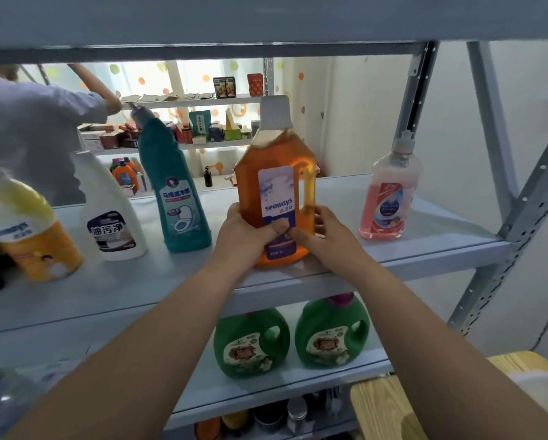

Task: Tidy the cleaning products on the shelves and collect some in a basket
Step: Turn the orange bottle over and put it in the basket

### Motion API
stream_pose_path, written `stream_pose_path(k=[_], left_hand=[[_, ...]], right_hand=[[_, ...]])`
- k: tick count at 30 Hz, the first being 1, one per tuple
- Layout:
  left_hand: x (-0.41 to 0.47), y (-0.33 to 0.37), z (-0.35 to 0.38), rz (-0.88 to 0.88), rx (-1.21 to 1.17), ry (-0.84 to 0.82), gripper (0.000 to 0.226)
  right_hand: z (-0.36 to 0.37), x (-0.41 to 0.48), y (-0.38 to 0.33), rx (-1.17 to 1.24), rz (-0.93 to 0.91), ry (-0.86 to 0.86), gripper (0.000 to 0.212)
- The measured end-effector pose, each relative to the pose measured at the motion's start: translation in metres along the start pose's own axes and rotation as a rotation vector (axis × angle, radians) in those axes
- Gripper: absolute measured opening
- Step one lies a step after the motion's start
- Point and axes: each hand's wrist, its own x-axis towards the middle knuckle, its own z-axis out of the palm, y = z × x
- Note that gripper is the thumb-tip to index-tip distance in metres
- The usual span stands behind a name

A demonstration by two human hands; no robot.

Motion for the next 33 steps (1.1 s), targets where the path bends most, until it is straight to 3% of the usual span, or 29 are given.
stream_pose_path(k=[4,9,14,16,17,20,22,25,27,29,31,33], left_hand=[[-0.052,0.011,-0.031,-0.052,-0.124,-0.109,0.092],[-0.110,-0.005,-0.058,-0.145,-0.417,-0.186,0.052],[-0.165,-0.038,-0.088,-0.181,-0.223,-0.184,0.042],[-0.188,-0.053,-0.095,-0.138,-0.122,-0.106,0.022],[-0.200,-0.061,-0.098,-0.111,-0.108,-0.071,0.023],[-0.229,-0.089,-0.100,-0.031,-0.093,-0.059,0.071],[-0.243,-0.104,-0.100,-0.103,-0.163,-0.087,0.096],[-0.256,-0.130,-0.103,-0.269,-0.399,-0.078,0.099],[-0.262,-0.147,-0.109,-0.342,-0.469,-0.063,0.090],[-0.267,-0.160,-0.112,-0.484,-0.661,-0.081,0.087],[-0.271,-0.170,-0.110,-0.653,-0.893,-0.166,0.079],[-0.276,-0.170,-0.101,-0.699,-0.954,-0.233,0.069]], right_hand=[[0.014,-0.047,-0.019,0.283,0.026,0.000,0.070],[0.049,-0.104,-0.029,0.622,0.078,-0.032,0.068],[0.097,-0.177,-0.028,0.747,0.124,0.052,0.064],[0.114,-0.205,-0.030,0.663,0.122,0.084,0.067],[0.121,-0.218,-0.032,0.593,0.112,0.103,0.067],[0.144,-0.249,-0.032,0.436,0.028,0.127,0.059],[0.165,-0.268,-0.028,0.327,-0.030,0.102,0.059],[0.189,-0.292,-0.017,0.150,-0.059,-0.020,0.064],[0.189,-0.298,-0.010,0.306,0.076,-0.159,0.063],[0.182,-0.292,-0.001,0.473,0.269,-0.186,0.052],[0.179,-0.280,0.007,0.554,0.462,-0.195,0.047],[0.180,-0.270,0.019,0.763,0.684,-0.284,0.052]])
